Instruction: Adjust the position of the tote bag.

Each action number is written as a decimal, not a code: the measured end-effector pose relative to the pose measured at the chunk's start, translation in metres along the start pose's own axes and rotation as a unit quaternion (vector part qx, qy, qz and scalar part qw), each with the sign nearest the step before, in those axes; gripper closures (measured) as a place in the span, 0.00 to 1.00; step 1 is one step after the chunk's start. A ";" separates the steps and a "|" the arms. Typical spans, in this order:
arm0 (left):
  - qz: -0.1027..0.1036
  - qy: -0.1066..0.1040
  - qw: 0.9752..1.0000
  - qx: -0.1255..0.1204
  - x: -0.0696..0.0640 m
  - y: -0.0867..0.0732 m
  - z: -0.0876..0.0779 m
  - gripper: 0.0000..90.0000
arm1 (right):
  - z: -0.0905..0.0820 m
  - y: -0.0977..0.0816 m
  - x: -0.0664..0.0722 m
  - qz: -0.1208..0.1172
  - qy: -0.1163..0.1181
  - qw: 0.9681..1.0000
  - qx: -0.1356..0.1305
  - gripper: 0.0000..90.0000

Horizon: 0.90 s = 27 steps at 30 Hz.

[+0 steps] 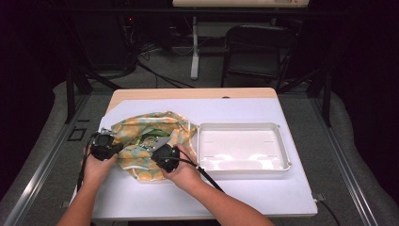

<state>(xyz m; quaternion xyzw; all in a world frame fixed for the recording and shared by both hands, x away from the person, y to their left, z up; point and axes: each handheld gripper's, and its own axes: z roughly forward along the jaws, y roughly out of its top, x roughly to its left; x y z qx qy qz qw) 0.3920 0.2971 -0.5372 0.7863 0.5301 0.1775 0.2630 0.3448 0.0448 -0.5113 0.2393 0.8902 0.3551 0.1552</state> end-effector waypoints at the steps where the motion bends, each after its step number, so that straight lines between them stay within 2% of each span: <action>1: -0.005 0.002 1.000 -0.003 0.000 -0.001 0.001 1.00 | 0.002 -0.003 0.001 -0.001 -0.004 1.000 0.004 1.00; 4: -0.006 -0.001 1.000 0.001 0.001 -0.001 0.001 1.00 | 0.007 -0.011 0.003 0.000 -0.002 1.000 0.013 1.00; 7: -0.008 0.002 1.000 0.000 0.001 -0.001 0.003 1.00 | 0.011 -0.020 0.006 -0.001 0.015 1.000 0.022 1.00; 14: -0.013 0.003 1.000 0.003 0.004 -0.002 0.004 1.00 | 0.016 -0.039 0.013 0.027 0.067 0.997 0.023 1.00; 18: -0.018 0.002 1.000 0.004 0.003 -0.002 0.004 0.99 | 0.016 -0.046 0.011 0.039 0.080 0.996 0.026 1.00; 21: -0.034 -0.023 0.999 -0.016 0.002 0.000 -0.007 0.89 | 0.016 -0.046 0.009 0.049 0.083 0.995 0.026 0.99; 23: -0.032 -0.028 0.998 -0.037 -0.002 0.001 -0.018 0.88 | 0.016 -0.046 0.009 0.051 0.084 0.995 0.026 0.98; 27: -0.015 -0.038 0.997 -0.065 -0.013 0.004 -0.039 0.81 | 0.017 -0.046 0.010 0.052 0.084 0.995 0.024 0.97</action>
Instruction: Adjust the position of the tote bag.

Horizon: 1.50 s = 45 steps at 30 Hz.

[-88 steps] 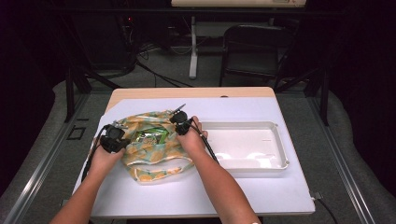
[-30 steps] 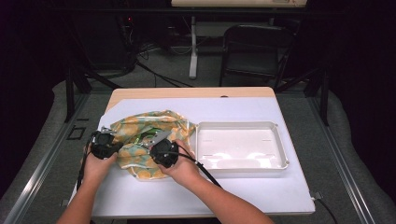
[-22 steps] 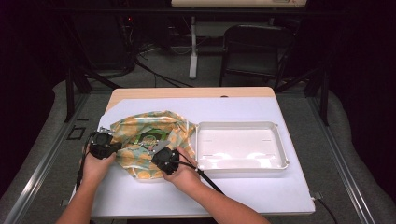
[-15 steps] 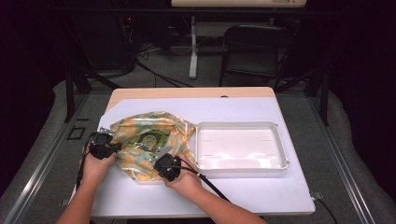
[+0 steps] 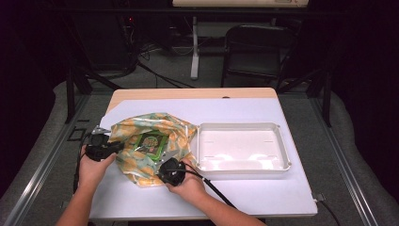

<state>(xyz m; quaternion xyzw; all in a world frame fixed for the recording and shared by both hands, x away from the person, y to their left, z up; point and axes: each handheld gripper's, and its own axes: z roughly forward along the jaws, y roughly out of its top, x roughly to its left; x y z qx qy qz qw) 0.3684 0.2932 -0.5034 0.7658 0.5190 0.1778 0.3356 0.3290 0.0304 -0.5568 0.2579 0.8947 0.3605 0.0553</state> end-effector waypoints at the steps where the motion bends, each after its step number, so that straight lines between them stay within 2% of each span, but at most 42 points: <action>1: 0.000 -0.005 1.000 -0.006 -0.004 0.001 -0.003 0.80 | 0.000 0.000 0.000 0.000 0.000 1.000 0.000 0.96; 3: 0.008 -0.014 1.000 -0.022 -0.012 0.005 -0.009 0.78 | 0.001 0.000 0.001 0.002 -0.001 1.000 -0.004 0.96; 6: 0.027 -0.027 0.999 -0.027 -0.024 0.009 -0.010 0.77 | 0.000 0.000 0.001 -0.001 0.001 1.000 0.000 0.93; 8: 0.037 -0.031 0.999 -0.014 -0.030 0.008 -0.004 0.77 | 0.000 0.000 0.001 -0.001 0.002 1.000 0.000 0.91; 11: 0.039 -0.030 0.999 0.023 -0.031 0.002 0.007 0.78 | -0.001 0.000 0.001 0.003 0.002 1.000 -0.003 0.90; 14: 0.038 -0.031 0.998 0.039 -0.029 -0.008 0.013 0.80 | -0.002 -0.001 0.000 0.009 0.005 1.000 -0.006 0.88; 16: 0.039 -0.028 0.998 0.046 -0.029 -0.011 0.014 0.81 | -0.003 -0.001 -0.001 0.004 0.006 1.000 0.001 0.87; 23: 0.039 -0.028 0.996 0.075 -0.023 -0.029 0.017 0.84 | -0.007 0.001 -0.001 0.015 0.017 1.000 -0.011 0.82; 25: 0.038 -0.025 0.996 0.081 -0.023 -0.033 0.019 0.84 | -0.011 0.003 -0.002 0.026 0.029 0.999 -0.025 0.79; 28: 0.042 -0.022 0.995 0.085 -0.022 -0.038 0.019 0.84 | -0.021 0.010 -0.006 0.052 0.051 0.995 -0.061 0.78; 30: 0.041 -0.023 0.995 0.087 -0.022 -0.041 0.018 0.84 | -0.030 0.017 -0.010 0.064 0.056 0.993 -0.080 0.78; 35: 0.041 -0.026 0.995 0.087 -0.020 -0.045 0.016 0.85 | -0.038 0.034 -0.022 0.078 0.023 0.991 -0.110 0.77; 38: 0.042 -0.024 0.995 0.084 -0.020 -0.046 0.015 0.85 | -0.034 0.042 -0.029 0.077 -0.011 0.991 -0.110 0.75; 41: 0.040 -0.025 0.996 0.082 -0.019 -0.047 0.014 0.85 | -0.027 0.047 -0.036 0.079 -0.019 0.992 -0.093 0.74; 44: 0.037 -0.029 0.995 0.086 -0.017 -0.048 0.013 0.85 | -0.016 0.044 -0.038 0.068 -0.032 0.996 -0.054 0.76; 45: 0.037 -0.026 0.996 0.080 -0.017 -0.049 0.014 0.85 | -0.012 0.042 -0.038 0.062 -0.038 0.997 -0.039 0.77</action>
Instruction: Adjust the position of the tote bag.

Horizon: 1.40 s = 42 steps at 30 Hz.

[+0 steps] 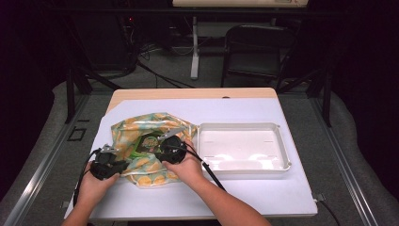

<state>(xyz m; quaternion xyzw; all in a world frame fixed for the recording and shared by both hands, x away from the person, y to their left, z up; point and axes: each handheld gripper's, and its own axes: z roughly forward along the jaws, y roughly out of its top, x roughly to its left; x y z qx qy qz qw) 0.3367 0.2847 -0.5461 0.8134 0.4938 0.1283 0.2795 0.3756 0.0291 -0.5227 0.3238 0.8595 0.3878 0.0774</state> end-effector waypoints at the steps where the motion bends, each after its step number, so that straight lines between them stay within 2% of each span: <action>1: 0.001 0.000 1.000 0.001 0.000 0.000 0.000 0.85 | 0.003 -0.003 0.000 -0.005 -0.006 1.000 0.012 0.77; 5: 0.001 -0.003 1.000 0.006 0.001 0.000 -0.001 0.85 | 0.013 -0.012 -0.002 -0.008 -0.016 0.999 0.034 0.79; 9: -0.002 -0.003 1.000 0.007 0.001 0.000 -0.001 0.85 | 0.019 -0.017 -0.003 -0.007 -0.003 0.998 0.065 0.84; 13: -0.003 -0.002 1.000 0.006 0.003 -0.001 -0.003 0.85 | 0.017 -0.022 0.000 -0.008 0.016 0.998 0.067 0.87; 15: -0.004 0.001 1.000 0.005 0.003 0.000 -0.003 0.85 | 0.013 -0.026 0.003 -0.018 0.023 0.997 0.073 0.87; 18: -0.010 0.000 1.000 0.000 0.003 0.001 -0.005 0.85 | 0.010 -0.032 0.005 -0.013 0.026 0.998 0.061 0.87; 20: -0.012 0.005 1.000 -0.013 0.003 0.004 -0.007 0.84 | 0.009 -0.033 0.004 -0.018 0.027 0.997 0.065 0.86; 22: -0.008 0.004 1.000 -0.014 0.003 0.006 -0.010 0.81 | 0.009 -0.033 0.005 -0.018 0.025 0.997 0.064 0.86; 23: -0.013 0.006 0.999 -0.032 0.002 0.011 -0.015 0.80 | 0.009 -0.033 0.006 -0.021 0.021 0.998 0.063 0.86; 26: -0.012 0.005 0.998 -0.055 0.001 0.021 -0.025 0.76 | 0.009 -0.034 0.007 -0.025 0.019 0.998 0.063 0.86; 28: -0.012 0.001 0.998 -0.067 -0.001 0.029 -0.029 0.74 | 0.010 -0.034 0.008 -0.019 0.017 0.998 0.055 0.86; 29: -0.011 0.000 0.997 -0.070 -0.002 0.033 -0.030 0.73 | 0.009 -0.034 0.007 -0.029 0.018 0.997 0.063 0.86; 34: -0.011 -0.010 0.997 -0.080 -0.008 0.050 -0.025 0.69 | 0.009 -0.033 0.008 -0.024 0.015 0.998 0.061 0.82; 35: -0.012 -0.012 0.997 -0.081 -0.009 0.052 -0.023 0.69 | 0.008 -0.033 0.009 -0.018 0.014 0.998 0.053 0.81; 37: -0.012 -0.015 0.997 -0.080 -0.010 0.056 -0.017 0.69 | 0.003 -0.030 0.007 -0.020 0.017 0.998 0.055 0.80; 40: -0.011 -0.011 0.997 -0.072 -0.010 0.061 -0.012 0.70 | -0.008 -0.025 0.007 -0.001 0.024 0.999 0.023 0.78; 42: -0.012 -0.011 0.997 -0.077 -0.011 0.061 -0.009 0.70 | -0.017 -0.019 0.006 0.009 0.030 1.000 -0.001 0.77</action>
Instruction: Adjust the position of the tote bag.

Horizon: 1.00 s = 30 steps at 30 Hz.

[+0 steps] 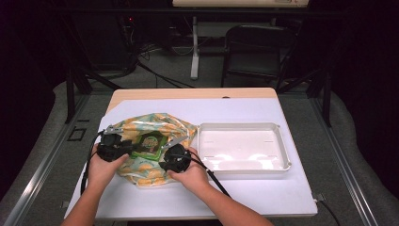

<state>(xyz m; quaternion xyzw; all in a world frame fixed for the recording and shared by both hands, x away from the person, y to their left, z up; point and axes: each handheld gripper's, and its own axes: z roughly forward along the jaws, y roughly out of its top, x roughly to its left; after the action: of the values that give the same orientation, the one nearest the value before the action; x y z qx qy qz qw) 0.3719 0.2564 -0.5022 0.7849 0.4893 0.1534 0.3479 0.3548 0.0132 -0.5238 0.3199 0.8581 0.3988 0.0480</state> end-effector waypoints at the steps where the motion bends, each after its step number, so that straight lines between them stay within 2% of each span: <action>1: 0.003 -0.003 1.000 0.007 -0.001 0.000 0.000 0.70 | -0.004 0.003 0.000 0.003 0.005 1.000 -0.015 0.77; 6: 0.031 -0.013 0.999 0.026 -0.014 -0.010 0.006 0.73 | -0.015 0.015 0.001 0.000 0.001 0.999 -0.051 0.77; 10: 0.050 -0.012 0.998 0.045 -0.023 -0.021 0.007 0.74 | -0.014 0.021 0.000 0.000 -0.008 0.999 -0.050 0.77; 13: 0.049 -0.015 0.997 0.049 -0.025 -0.026 0.006 0.76 | -0.012 0.023 -0.001 -0.006 -0.015 0.999 -0.049 0.78; 14: 0.054 -0.017 0.997 0.055 -0.026 -0.032 0.004 0.76 | -0.008 0.025 -0.004 -0.005 -0.022 0.999 -0.045 0.78; 19: 0.054 -0.020 0.996 0.065 -0.027 -0.042 0.004 0.77 | 0.002 0.028 -0.011 -0.003 -0.038 0.999 -0.028 0.78; 22: 0.051 -0.019 0.996 0.064 -0.025 -0.041 0.004 0.77 | 0.007 0.029 -0.012 -0.004 -0.043 0.999 -0.027 0.79; 30: 0.035 -0.005 0.999 0.026 -0.021 -0.019 -0.001 0.71 | 0.025 0.036 -0.012 0.001 -0.057 0.998 -0.007 0.78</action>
<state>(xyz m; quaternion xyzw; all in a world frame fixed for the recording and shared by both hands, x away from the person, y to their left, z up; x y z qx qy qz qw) 0.3488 0.2440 -0.5128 0.8112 0.4638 0.1490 0.3237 0.3911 0.0390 -0.5170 0.3430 0.8508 0.3856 0.0988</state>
